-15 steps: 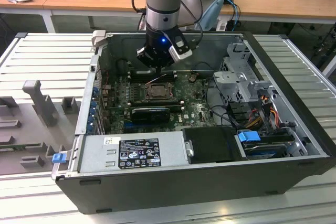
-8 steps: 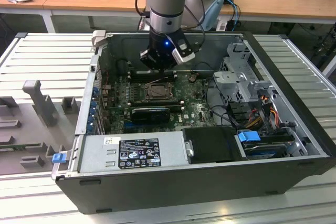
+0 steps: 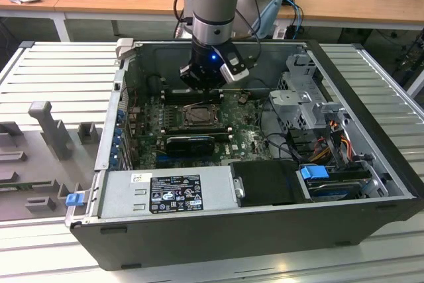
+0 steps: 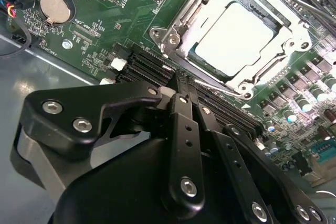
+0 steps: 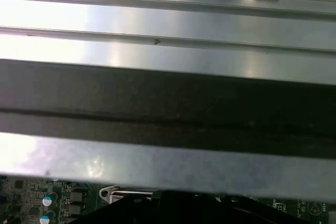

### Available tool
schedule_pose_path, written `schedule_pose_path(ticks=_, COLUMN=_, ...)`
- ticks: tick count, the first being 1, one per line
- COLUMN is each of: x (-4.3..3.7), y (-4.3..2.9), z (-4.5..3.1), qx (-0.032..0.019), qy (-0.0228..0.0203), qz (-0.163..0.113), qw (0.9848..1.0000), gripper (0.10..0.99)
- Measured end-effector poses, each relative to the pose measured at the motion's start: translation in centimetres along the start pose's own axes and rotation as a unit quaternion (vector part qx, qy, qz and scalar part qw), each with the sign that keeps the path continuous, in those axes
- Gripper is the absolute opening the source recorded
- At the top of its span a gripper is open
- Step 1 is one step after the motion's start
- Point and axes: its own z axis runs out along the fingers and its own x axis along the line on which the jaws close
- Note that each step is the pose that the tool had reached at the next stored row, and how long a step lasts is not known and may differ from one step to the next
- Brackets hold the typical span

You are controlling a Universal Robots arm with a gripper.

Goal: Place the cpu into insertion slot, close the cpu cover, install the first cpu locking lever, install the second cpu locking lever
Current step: 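Install the first cpu locking lever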

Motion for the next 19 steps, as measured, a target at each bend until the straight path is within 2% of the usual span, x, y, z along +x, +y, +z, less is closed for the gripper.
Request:
schedule_pose_path(ticks=6, x=-0.15, y=-0.08, z=0.66, qx=0.0001, qy=0.0, qz=0.0, qw=1.0, gripper=0.106)
schedule_pose_path(ticks=12, x=-0.17, y=-0.11, z=0.87, qx=0.0018, qy=0.0002, qz=0.0, qw=1.0, gripper=0.106)
schedule_pose_path(ticks=15, x=-0.2, y=-0.13, z=0.96, qx=0.0046, qy=0.0004, qz=0.0, qw=1.0, gripper=0.106)
schedule_pose_path(ticks=19, x=-0.23, y=-0.1, z=1.12, qx=0.004, qy=-0.0002, qz=0.0, qw=1.0, gripper=0.106)
